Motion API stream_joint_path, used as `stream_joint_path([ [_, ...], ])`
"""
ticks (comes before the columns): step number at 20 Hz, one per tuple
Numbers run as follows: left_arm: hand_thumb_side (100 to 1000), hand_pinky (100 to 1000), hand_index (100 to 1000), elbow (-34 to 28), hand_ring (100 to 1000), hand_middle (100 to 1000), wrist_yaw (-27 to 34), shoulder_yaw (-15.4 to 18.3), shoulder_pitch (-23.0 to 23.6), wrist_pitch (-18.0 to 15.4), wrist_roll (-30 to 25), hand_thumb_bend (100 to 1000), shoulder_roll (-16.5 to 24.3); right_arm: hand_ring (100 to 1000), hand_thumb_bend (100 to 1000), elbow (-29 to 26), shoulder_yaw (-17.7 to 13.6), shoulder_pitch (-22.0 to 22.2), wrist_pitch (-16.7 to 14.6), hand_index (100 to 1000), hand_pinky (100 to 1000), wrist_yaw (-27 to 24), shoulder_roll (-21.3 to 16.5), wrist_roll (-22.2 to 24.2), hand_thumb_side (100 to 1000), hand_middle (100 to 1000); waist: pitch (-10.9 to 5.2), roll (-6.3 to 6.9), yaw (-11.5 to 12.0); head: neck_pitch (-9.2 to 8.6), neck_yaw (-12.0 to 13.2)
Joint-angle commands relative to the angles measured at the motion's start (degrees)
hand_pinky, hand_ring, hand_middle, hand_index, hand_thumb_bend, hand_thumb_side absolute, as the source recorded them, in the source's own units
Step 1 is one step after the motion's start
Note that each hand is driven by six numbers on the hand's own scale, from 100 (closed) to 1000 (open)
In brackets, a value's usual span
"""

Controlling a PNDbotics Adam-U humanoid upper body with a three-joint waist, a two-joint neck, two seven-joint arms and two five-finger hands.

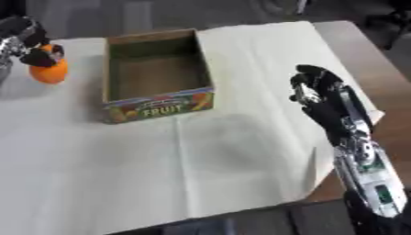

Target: Pick up objects on the table and place them in the box.

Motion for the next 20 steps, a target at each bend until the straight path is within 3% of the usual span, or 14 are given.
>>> stream_joint_path([
  [1,208,147,209,-3.6,100,100,3.3,-0.8,-2.6,-0.9,0.1,100,0.2,780,100,-0.8,-0.4,-0.6,-0.1,790,625,-0.3,-0.8,0.1,370,634,-1.27,0.03,-0.1,0.33,0.2],
  [7,207,152,217,-7.2,100,100,7.8,-3.9,-4.4,-1.6,-0.6,100,-3.8,780,100,-0.8,-0.1,-0.7,-0.1,790,626,-0.4,-0.5,0.5,369,635,-1.56,-0.24,-0.8,0.33,0.9],
  [14,203,175,237,-5.7,100,100,5.5,-6.5,-3.8,-1.7,-0.2,100,-9.4,781,100,-0.7,0.3,-1.0,0.0,790,626,-0.5,-0.1,1.0,370,636,-1.44,-0.51,-1.9,0.33,1.9],
  [16,198,222,277,-4.8,108,100,4.6,-7.0,-3.3,-2.0,0.1,100,-10.5,781,100,-0.7,0.4,-1.1,0.0,790,627,-0.6,0.0,1.1,371,636,-1.36,-0.49,-2.0,0.33,2.1],
  [18,195,292,339,-4.4,184,131,3.2,-7.6,-2.8,-2.6,0.1,107,-11.1,781,100,-0.8,0.4,-1.1,0.0,790,627,-0.5,0.0,1.1,371,636,-1.29,-0.50,-2.0,0.33,2.1],
  [20,191,380,434,-4.2,286,237,2.4,-7.8,-2.1,-3.2,0.4,232,-11.5,781,100,-0.7,0.3,-1.1,0.0,790,627,-0.5,0.0,1.0,371,636,-1.22,-0.51,-1.8,0.33,2.1],
])
